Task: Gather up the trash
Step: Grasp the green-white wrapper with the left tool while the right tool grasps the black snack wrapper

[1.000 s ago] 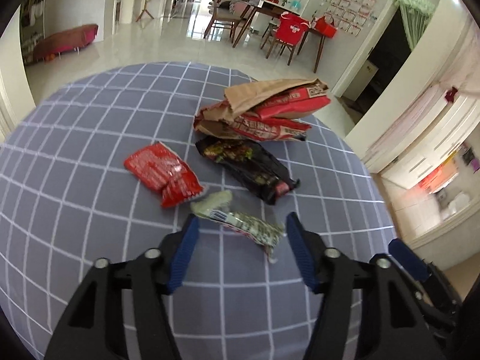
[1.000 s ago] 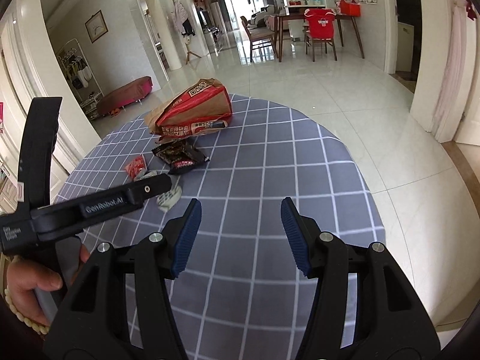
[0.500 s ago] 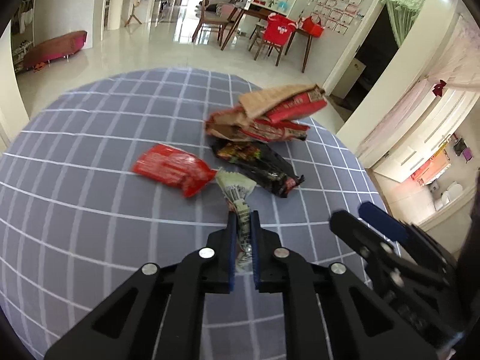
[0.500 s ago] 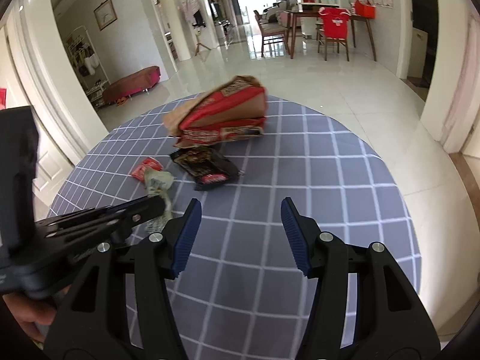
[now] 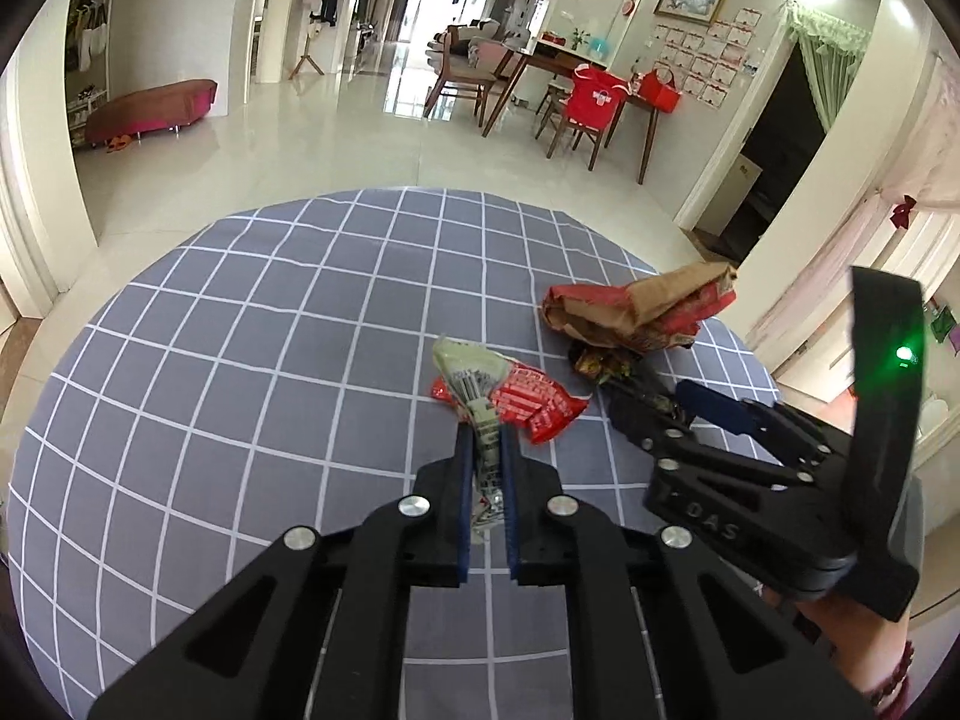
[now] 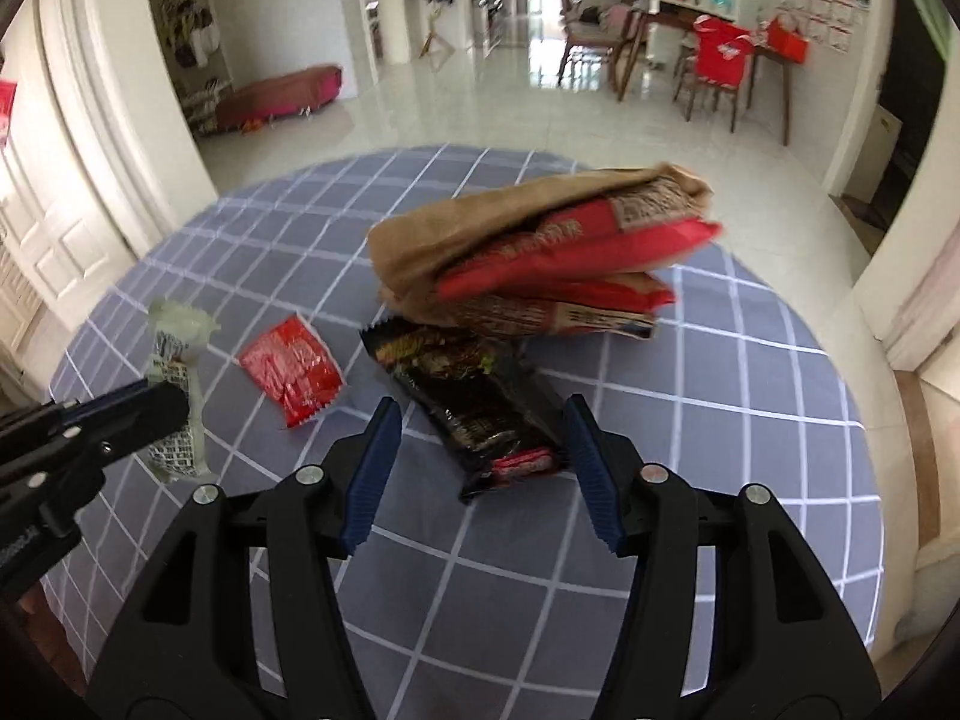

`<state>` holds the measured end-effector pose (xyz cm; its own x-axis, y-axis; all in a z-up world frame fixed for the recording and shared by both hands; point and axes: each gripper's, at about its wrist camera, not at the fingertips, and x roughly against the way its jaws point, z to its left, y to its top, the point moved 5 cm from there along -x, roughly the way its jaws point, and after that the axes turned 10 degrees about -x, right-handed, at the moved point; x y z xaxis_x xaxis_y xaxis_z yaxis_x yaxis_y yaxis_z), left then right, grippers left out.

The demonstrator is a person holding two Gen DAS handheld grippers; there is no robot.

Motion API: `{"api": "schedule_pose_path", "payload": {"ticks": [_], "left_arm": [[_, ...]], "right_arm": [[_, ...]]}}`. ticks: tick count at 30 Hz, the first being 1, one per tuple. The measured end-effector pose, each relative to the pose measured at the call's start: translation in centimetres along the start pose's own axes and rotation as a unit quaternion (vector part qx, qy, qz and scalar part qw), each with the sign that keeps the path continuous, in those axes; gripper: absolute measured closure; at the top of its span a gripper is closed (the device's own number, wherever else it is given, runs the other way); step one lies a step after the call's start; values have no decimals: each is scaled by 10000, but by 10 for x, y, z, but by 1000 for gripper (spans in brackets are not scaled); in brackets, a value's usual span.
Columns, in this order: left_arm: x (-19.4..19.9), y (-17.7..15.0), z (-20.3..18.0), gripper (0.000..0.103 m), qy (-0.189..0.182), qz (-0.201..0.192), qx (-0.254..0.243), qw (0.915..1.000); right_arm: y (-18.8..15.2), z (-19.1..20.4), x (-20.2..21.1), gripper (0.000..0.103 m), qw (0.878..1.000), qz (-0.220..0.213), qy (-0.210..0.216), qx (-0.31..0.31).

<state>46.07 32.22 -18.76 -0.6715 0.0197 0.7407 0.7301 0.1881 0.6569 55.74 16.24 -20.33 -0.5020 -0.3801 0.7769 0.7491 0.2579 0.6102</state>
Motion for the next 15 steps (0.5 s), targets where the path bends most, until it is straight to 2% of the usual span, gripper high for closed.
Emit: {"api": "schedule_pose_path", "payload": {"ticks": [2,5,15], "left_arm": [[-1,0,-2,95,-24,10,-25,10000],[-1,1,-11,95,-45,5,-80,10000],[28,-12,-54,95,-196,-103,-396,9990]], "right_arm": [[-2,2,1,73,9997,-20,-144,207],[-10,0,8,82,9998,8,-46,197],[-57,-18,78,85,9990,-204,363,-131]]}}
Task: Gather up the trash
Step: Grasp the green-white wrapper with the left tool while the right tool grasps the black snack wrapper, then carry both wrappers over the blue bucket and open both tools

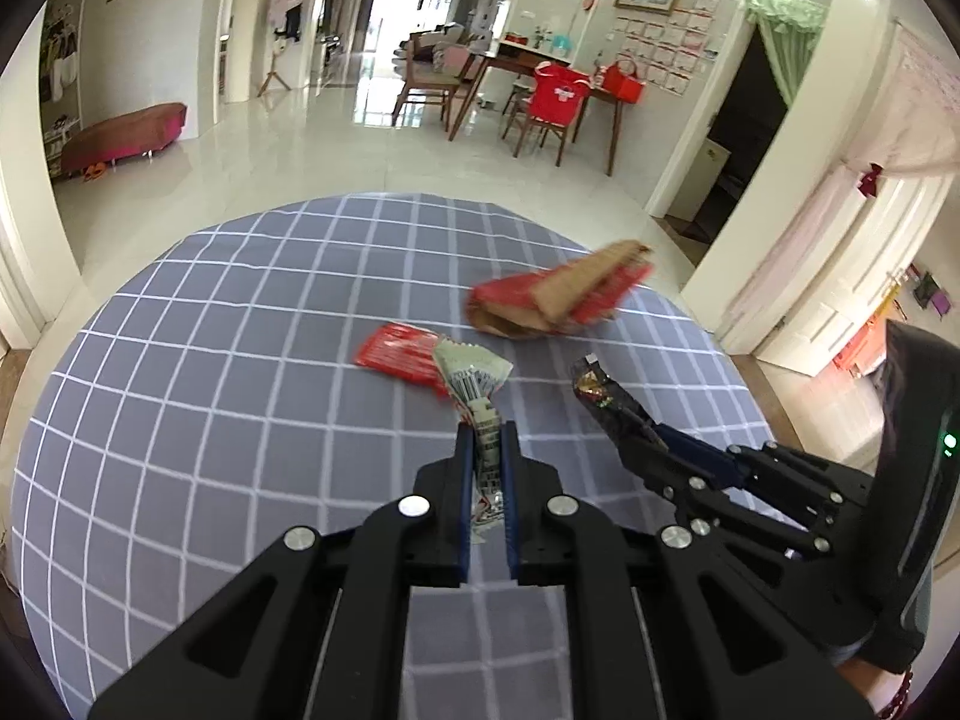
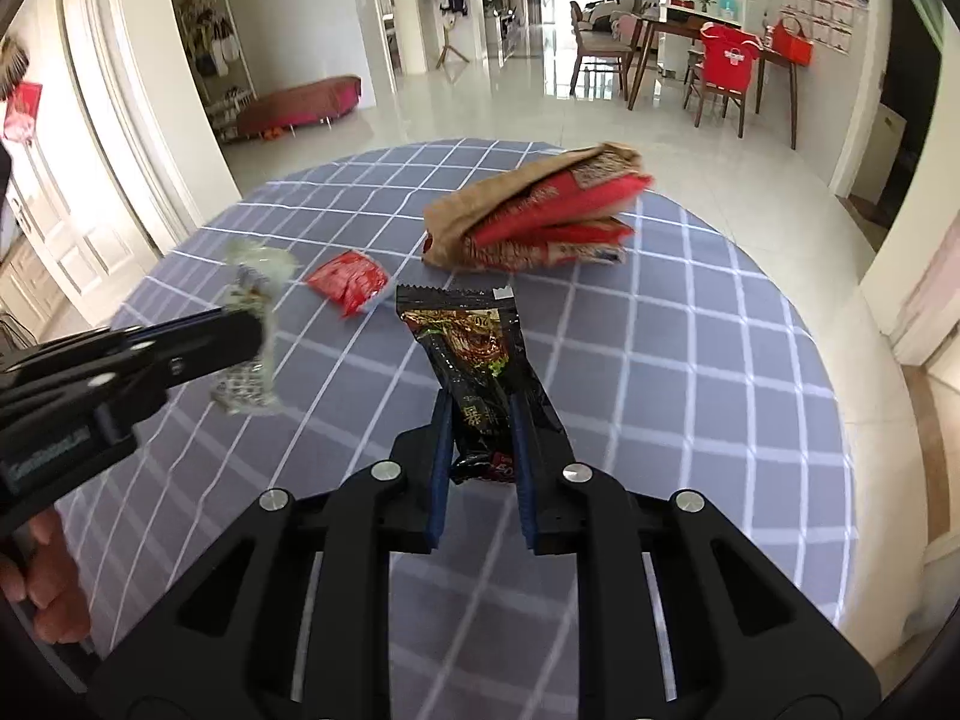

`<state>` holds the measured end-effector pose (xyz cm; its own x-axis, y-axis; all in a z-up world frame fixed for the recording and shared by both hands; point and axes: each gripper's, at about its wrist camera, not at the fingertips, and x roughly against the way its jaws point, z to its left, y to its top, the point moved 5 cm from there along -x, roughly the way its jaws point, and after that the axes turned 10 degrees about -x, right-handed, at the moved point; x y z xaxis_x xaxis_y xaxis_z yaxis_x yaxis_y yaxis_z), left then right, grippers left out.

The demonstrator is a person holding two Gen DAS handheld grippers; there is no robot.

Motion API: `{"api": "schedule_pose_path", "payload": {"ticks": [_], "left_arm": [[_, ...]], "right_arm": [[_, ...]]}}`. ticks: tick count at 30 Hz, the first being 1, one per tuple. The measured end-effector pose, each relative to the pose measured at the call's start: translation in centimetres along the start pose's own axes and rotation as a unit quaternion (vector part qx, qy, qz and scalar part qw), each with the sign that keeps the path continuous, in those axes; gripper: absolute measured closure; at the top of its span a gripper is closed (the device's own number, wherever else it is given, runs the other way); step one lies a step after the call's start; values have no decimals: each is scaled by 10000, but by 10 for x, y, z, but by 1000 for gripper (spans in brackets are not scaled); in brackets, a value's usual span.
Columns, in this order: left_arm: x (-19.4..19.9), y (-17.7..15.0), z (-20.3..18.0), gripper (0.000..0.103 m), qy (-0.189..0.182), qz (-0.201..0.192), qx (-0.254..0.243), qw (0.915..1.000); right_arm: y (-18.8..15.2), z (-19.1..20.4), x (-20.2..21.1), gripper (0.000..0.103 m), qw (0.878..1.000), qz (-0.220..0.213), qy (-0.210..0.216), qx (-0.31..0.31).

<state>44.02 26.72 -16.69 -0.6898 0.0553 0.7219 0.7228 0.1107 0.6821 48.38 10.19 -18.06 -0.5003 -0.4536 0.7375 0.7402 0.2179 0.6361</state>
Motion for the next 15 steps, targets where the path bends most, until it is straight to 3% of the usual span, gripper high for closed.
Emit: {"api": "schedule_pose_path", "payload": {"ticks": [7,15], "left_arm": [[26,-12,-63,95,-227,-68,-407,9989],[29,-35,-180,95,-731,43,-1118,9910]], "right_arm": [[-34,-36,70,85,9984,-350,104,-441],[-86,-112,149,85,9904,-821,-91,-1108]]}}
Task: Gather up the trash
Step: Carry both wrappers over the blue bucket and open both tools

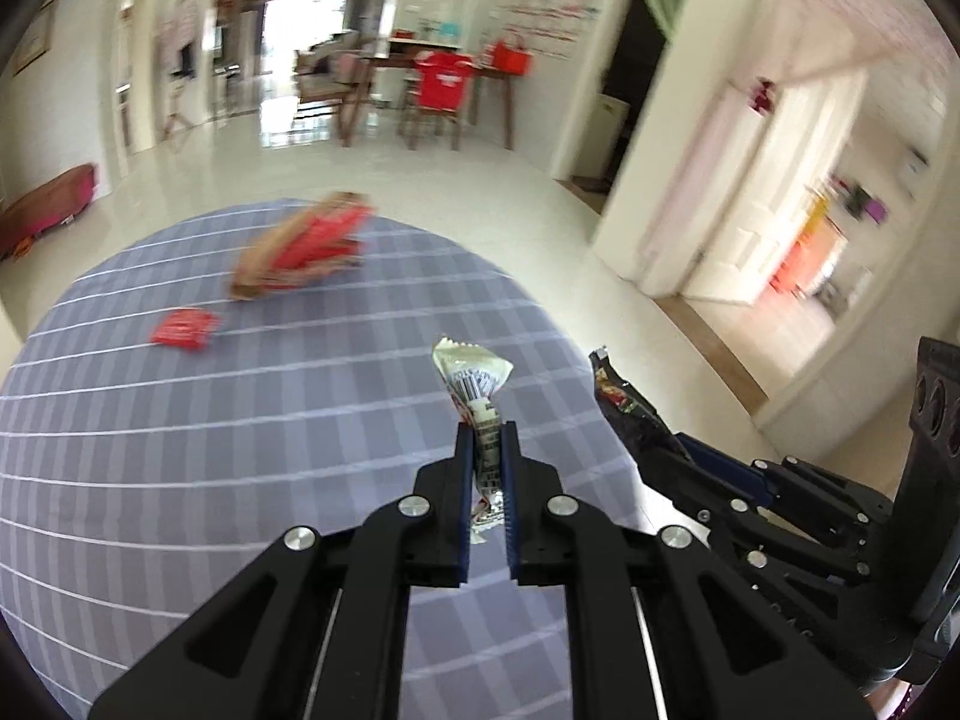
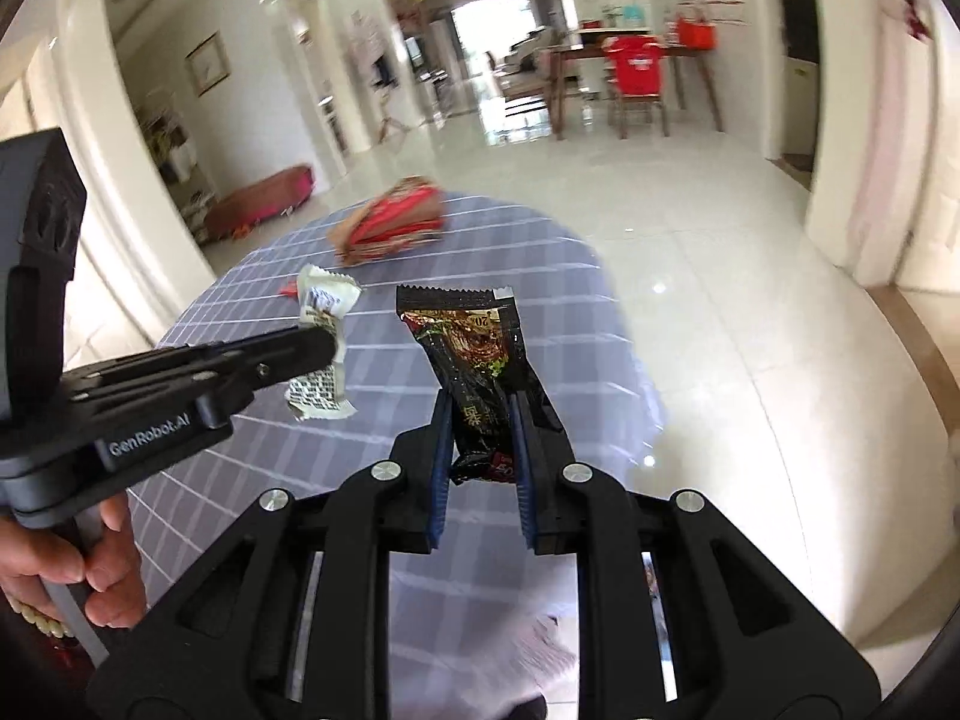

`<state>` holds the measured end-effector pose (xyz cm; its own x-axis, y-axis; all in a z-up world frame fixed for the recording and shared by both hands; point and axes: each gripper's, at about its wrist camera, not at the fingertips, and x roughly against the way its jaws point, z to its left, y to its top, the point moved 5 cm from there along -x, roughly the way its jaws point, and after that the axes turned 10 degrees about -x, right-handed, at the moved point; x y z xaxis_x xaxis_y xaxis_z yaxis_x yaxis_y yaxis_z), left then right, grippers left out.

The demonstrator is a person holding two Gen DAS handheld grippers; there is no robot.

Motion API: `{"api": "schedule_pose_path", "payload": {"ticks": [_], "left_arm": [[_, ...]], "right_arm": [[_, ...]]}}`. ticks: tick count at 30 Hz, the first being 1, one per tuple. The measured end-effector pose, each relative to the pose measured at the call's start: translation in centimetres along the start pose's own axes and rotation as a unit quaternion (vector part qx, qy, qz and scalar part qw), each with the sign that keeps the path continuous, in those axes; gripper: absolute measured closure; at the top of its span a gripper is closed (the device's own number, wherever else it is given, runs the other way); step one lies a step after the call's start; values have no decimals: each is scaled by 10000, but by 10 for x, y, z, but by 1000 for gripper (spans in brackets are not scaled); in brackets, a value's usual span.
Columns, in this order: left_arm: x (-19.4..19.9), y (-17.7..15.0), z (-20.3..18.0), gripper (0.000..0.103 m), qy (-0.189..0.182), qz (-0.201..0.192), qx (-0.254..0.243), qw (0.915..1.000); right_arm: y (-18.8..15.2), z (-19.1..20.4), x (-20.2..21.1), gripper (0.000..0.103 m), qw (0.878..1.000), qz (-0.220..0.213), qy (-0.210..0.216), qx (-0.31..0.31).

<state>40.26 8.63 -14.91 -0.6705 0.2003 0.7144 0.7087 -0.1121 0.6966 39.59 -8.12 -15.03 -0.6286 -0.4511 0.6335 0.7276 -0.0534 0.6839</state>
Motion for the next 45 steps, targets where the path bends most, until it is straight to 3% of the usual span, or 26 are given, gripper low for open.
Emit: {"api": "schedule_pose_path", "payload": {"ticks": [8,14,19,20,21,23,24,31,45], "left_arm": [[-37,-5,-113,95,-485,339,-757,9954],[-72,-12,-175,95,-784,650,-1090,9888],[-95,-16,-204,92,-888,777,-1244,9852],[-100,-17,-210,88,-921,800,-1269,9844],[-104,-18,-214,67,-919,861,-1285,9837],[-108,-16,-215,40,-731,771,-1276,9861],[-109,-14,-215,38,-641,701,-1287,9871],[-103,-12,-221,35,-292,575,-1540,9860],[-91,-5,-207,34,-207,547,-1500,9869]], "right_arm": [[-28,-105,57,85,9952,-335,-414,-816],[-50,-163,81,85,9876,-454,-717,-1322],[-57,-197,94,85,9794,-616,-964,-1663],[-58,-205,97,85,9777,-648,-998,-1729],[-59,-211,99,85,9764,-679,-1024,-1778],[-60,-218,100,84,9746,-690,-1054,-1850],[-60,-221,99,84,9741,-695,-1061,-1875],[-63,-219,89,84,9741,-624,-1016,-1920],[-60,-208,79,84,9770,-531,-911,-1853]]}}
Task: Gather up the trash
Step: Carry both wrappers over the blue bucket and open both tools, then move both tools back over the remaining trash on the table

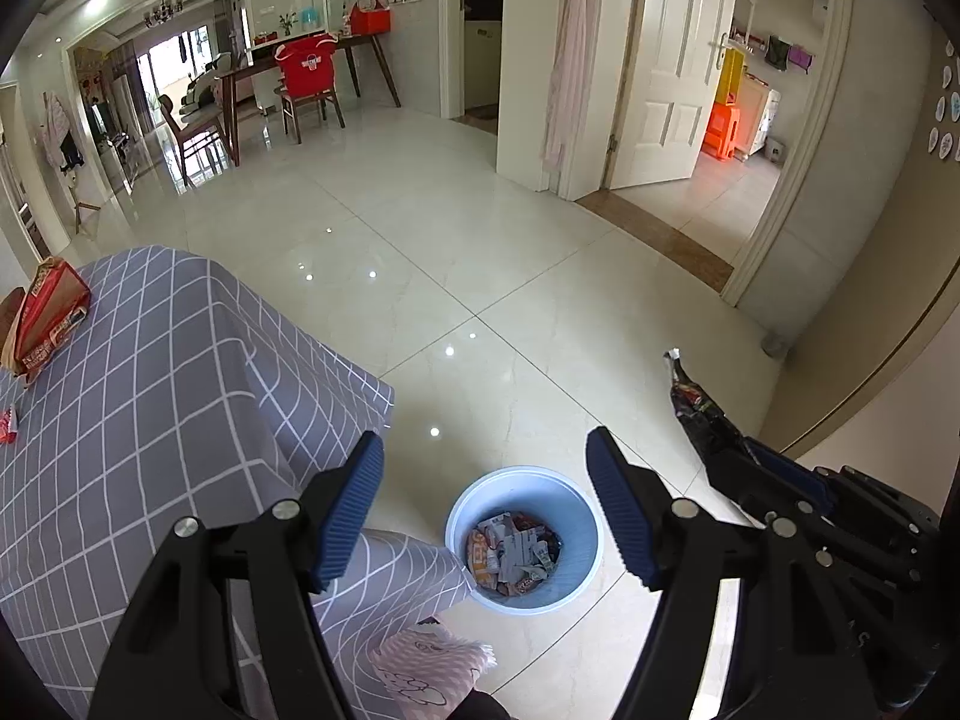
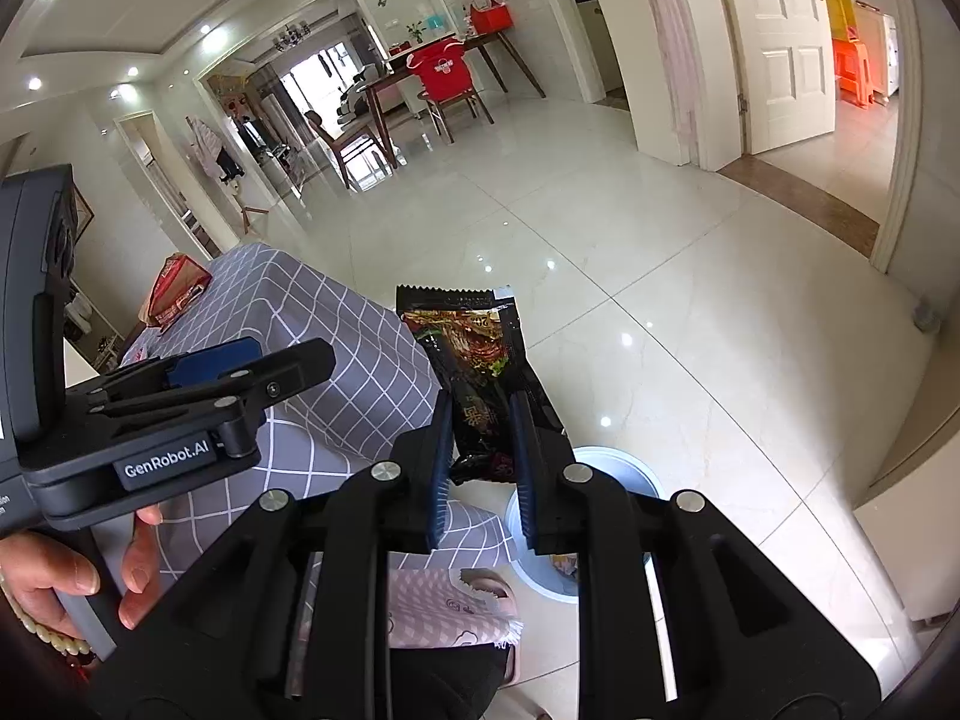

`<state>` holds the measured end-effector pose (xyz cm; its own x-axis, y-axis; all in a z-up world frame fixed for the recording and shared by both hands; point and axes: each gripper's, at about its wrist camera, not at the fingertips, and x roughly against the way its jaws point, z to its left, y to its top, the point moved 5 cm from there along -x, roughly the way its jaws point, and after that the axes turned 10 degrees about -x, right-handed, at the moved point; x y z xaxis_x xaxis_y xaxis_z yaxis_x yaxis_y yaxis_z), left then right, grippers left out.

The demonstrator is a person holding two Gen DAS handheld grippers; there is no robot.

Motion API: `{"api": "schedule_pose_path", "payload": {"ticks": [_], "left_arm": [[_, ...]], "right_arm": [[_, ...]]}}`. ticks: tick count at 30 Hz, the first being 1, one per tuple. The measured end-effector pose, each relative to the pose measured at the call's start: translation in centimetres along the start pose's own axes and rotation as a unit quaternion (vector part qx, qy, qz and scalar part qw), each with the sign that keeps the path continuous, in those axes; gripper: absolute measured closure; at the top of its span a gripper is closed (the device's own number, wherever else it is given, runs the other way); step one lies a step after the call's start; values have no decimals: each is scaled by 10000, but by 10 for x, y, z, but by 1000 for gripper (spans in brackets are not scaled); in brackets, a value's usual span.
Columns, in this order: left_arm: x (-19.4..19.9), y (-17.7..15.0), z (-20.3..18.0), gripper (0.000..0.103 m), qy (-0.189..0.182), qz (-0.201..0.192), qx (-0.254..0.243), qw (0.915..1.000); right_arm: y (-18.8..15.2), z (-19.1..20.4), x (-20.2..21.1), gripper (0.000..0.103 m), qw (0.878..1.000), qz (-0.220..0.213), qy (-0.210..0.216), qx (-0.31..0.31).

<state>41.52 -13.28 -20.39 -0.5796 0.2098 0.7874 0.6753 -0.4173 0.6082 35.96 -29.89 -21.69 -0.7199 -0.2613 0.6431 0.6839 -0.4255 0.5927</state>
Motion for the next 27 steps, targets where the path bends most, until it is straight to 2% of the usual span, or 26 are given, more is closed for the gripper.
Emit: {"api": "schedule_pose_path", "payload": {"ticks": [11,12,13,14,15,27], "left_arm": [[4,-1,21,33,139,-43,91,9999],[4,-1,23,33,154,-49,101,9998],[3,-1,24,33,167,-47,112,9998],[3,-2,27,33,177,-42,119,9998],[3,-2,29,33,190,-35,123,9997],[10,-8,45,33,192,-96,207,9996]], "right_arm": [[5,10,-9,82,10000,-28,77,19],[6,11,-10,78,10000,-53,71,9],[8,11,-11,55,9999,-92,64,-24],[9,10,-12,41,9999,-126,14,-42],[10,10,-12,36,9998,-192,-52,-49],[11,33,-13,36,9997,-218,-57,74]]}}
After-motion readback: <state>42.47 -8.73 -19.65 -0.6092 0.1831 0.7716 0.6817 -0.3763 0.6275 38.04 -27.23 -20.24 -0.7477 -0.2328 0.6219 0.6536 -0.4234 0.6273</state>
